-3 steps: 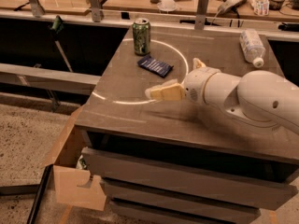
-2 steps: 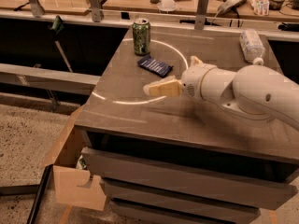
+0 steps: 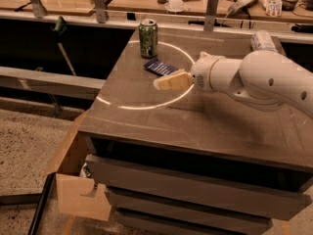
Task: Move rxbar blueberry near blue plastic bottle
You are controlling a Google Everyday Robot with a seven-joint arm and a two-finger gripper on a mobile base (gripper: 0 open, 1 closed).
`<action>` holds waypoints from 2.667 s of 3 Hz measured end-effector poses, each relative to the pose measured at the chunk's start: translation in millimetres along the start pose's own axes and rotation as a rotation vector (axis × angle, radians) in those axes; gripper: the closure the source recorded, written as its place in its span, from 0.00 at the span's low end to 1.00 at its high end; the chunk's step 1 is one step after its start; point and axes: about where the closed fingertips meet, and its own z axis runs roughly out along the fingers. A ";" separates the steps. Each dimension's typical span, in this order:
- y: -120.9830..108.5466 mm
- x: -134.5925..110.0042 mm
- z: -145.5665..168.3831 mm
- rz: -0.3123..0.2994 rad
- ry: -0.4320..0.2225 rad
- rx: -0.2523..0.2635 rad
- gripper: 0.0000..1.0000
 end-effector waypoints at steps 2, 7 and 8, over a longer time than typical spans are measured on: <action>-7.9 7.7 27.2 -0.017 -0.022 -0.145 0.00; -4.0 5.5 51.3 -0.044 -0.057 -0.125 0.95; -11.5 -6.3 13.5 -0.051 -0.101 0.021 1.00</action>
Offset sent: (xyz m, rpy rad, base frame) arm 0.0343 0.0164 -0.0351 0.0742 0.0051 0.2723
